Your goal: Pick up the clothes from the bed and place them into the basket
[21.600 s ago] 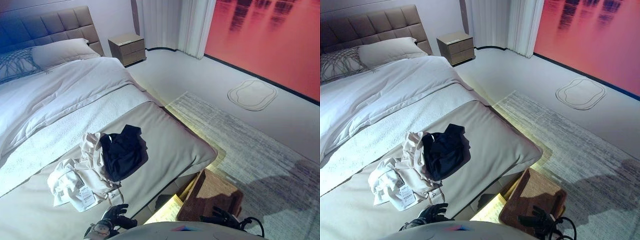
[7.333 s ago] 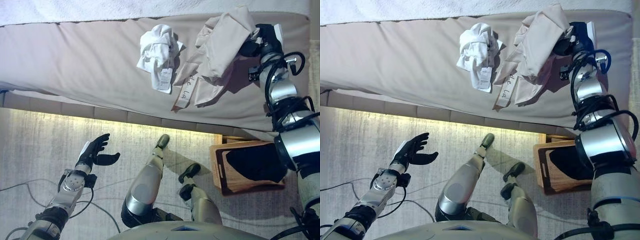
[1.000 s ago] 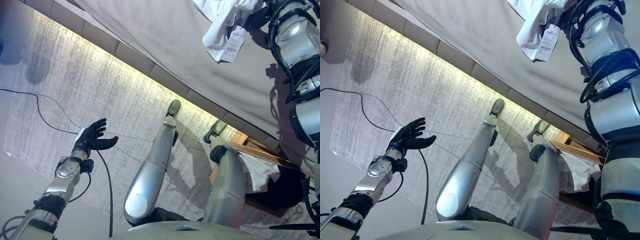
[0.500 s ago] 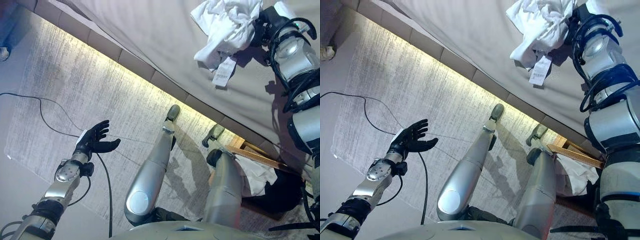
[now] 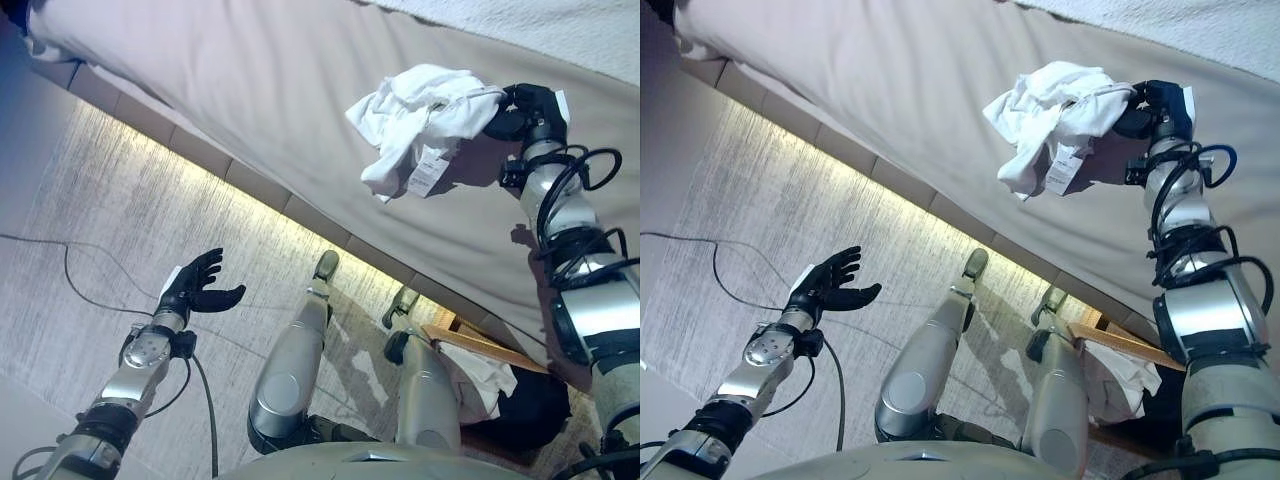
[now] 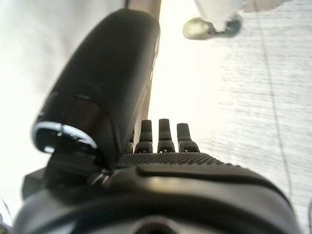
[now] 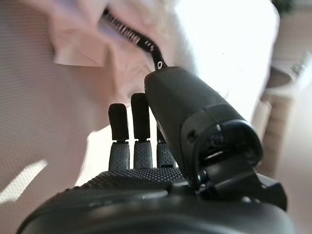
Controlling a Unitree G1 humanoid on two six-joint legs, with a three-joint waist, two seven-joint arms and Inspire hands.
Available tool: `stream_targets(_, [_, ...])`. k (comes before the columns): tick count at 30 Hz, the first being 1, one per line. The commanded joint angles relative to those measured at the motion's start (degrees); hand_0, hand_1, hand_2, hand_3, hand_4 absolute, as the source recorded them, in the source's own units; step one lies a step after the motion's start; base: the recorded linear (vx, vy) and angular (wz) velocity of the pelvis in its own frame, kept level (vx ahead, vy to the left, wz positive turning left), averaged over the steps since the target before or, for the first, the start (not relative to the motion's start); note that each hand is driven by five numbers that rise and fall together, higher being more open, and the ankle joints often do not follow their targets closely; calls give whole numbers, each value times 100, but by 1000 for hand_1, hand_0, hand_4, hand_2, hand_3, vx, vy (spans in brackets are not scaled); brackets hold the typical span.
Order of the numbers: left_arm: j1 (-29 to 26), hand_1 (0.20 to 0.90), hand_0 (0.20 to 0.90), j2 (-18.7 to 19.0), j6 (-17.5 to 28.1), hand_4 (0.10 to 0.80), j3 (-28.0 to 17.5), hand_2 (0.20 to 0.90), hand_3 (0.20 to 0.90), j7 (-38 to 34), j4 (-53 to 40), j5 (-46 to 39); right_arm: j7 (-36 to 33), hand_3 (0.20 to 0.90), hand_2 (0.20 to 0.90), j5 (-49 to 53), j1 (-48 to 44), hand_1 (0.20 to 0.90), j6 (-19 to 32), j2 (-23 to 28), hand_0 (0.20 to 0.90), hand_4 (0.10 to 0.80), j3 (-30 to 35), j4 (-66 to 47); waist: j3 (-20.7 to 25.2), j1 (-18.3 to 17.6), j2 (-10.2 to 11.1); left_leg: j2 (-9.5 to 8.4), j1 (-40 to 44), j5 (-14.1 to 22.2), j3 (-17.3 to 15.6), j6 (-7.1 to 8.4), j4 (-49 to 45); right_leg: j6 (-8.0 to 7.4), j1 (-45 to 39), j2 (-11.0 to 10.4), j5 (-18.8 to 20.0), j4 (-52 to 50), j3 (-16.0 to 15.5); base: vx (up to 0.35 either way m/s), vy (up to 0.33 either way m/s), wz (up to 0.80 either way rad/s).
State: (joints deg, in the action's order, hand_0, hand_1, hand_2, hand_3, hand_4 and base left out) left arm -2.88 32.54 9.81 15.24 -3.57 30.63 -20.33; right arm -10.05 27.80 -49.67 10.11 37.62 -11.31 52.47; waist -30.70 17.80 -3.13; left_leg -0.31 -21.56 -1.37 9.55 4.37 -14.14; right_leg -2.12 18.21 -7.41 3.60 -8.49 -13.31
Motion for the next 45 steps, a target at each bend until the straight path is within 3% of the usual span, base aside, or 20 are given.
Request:
stream_targets(1, [515,900,900,-86,375,800,1,900,900,-348,419,414,-309,200,300,432,646,300,978,-82,300,100,248,-1017,997,-266,405,265,-22,-170,-403,-21,549,-109,-450,133,-120,182,93,16,89,-26])
stream_targets(5, [681,900,900,-661,617,800,16,900,900,-595,1042,799,-233,200,300,604,1806,300,1155,-541,300,100,716,-2067,1400,-627,504,373,627,-228,-637,-26,1076,-159,-934,168,-100,577,355,57,129,-25])
stream_targets(9, [818,900,900,-1251,718,800,-167,900,900,-707,1701,1122,-181,200,300,451,3060,300,1216,-1177,300,100,976,-3126,1830,-1054,554,362,1100,-124,-696,-62,1086,-194,-1208,107,34,765,740,101,214,-40])
stream_targets(13, [1171,900,900,-1661,719,800,-215,900,900,-919,1938,1228,-51,200,300,234,3826,300,1357,-1718,300,100,823,-3569,2153,-1139,608,140,1546,93,175,-221,1039,-294,-1457,95,224,946,1495,132,227,-91])
stream_targets(14, [1234,900,900,-1695,723,800,-269,900,900,-857,1949,1321,-30,200,300,192,4014,300,1363,-1872,300,100,821,-3674,2234,-1199,581,105,1718,161,224,-272,1102,-367,-1527,52,290,1025,1649,5,229,-149])
stream_targets(19, [932,900,900,-1405,638,800,-259,900,900,-435,2033,1434,-228,200,300,204,4474,300,1372,-2031,300,100,1030,-3753,2318,-1584,438,100,2131,218,-176,-395,1433,-717,-1474,-287,547,996,1706,-60,175,-86])
stream_targets(22, [679,900,900,-1212,518,800,-294,900,900,-266,2071,1161,-396,200,300,308,4582,300,1270,-2078,300,100,1208,-3593,2269,-1760,402,-30,2299,355,-316,-487,1502,-855,-1277,-564,1025,1027,1750,-75,123,-45])
stream_targets(24, [656,900,900,-1137,457,800,-284,900,900,-169,2121,1273,-594,200,300,410,4686,300,1149,-2149,300,100,1337,-3525,2247,-1809,396,-94,2348,433,-452,-534,1480,-904,-1136,-709,1264,999,1598,-146,86,-76])
stream_targets(25, [751,900,900,-1127,369,800,-343,900,900,-224,2103,1401,-673,200,300,512,4663,300,961,-2220,300,100,1329,-3442,2210,-1717,396,-75,2393,441,-743,-531,1452,-947,-902,-840,1441,561,1024,-174,62,-57])
stream_targets(26, [777,900,900,-1123,345,800,-361,900,900,-223,2085,1429,-717,200,300,550,4655,300,928,-2232,300,100,1319,-3424,2200,-1687,390,-62,2404,443,-816,-529,1448,-954,-845,-857,1451,437,918,-332,126,-89])
stream_targets(27, [846,900,900,-1132,365,800,-408,900,900,-325,2144,1327,-722,200,300,663,4572,300,843,-2273,300,100,1165,-3251,2182,-1474,294,44,2346,361,-1223,-532,1387,-853,-892,-931,1218,-90,334,-316,128,-105])
stream_targets(31, [757,900,900,-1166,347,800,-384,900,900,-441,2412,1125,-1039,200,300,880,4426,300,937,-2383,300,100,906,-2763,2308,-1099,170,111,1965,208,-1450,-649,1202,-515,-1335,-791,527,-941,-93,-282,50,-106])
stream_targets(32, [726,900,900,-1182,320,800,-377,900,900,-448,2442,1087,-1123,200,300,871,4395,300,944,-2421,300,100,853,-2676,2352,-1010,211,124,1858,179,-1530,-638,1121,-490,-1580,-735,310,-822,-238,-185,-101,-60])
stream_targets(34, [696,900,900,-1287,368,800,-342,900,900,-524,2558,979,-1335,200,300,782,4365,300,951,-2523,300,100,712,-2561,2426,-884,396,168,1647,76,-1723,-460,958,-492,-2077,-591,25,238,-562,-141,-179,-62])
stream_targets(36, [714,900,900,-1449,289,800,-366,900,900,-579,2499,883,-1450,200,300,718,4445,300,964,-2545,300,100,655,-2521,2436,-933,454,274,1601,-9,-1710,-315,937,-519,-2045,-546,187,651,-396,-85,-160,-73])
stream_targets(39, [721,900,900,-1589,365,800,-261,900,900,-513,2425,903,-1636,200,300,825,4527,300,1119,-2450,300,100,741,-2378,2448,-956,409,439,1602,-219,-1612,-117,1207,-533,-2131,-411,187,1072,-409,-83,-108,-59])
stream_targets(43, [793,900,900,-1730,542,800,-277,900,900,-408,2537,840,-1909,200,300,741,4611,300,1099,-2471,300,100,793,-2116,2562,-903,368,245,1773,-207,-946,-160,1499,-504,-2146,-350,160,1132,-234,-4,-32,-24])
stream_targets(45, [820,900,900,-1754,564,800,-265,900,900,-409,2526,872,-2149,200,300,650,4625,300,1206,-2481,300,100,804,-1991,2590,-950,329,263,1858,-176,-1013,-152,1497,-472,-2137,-354,141,1092,-230,47,20,-9])
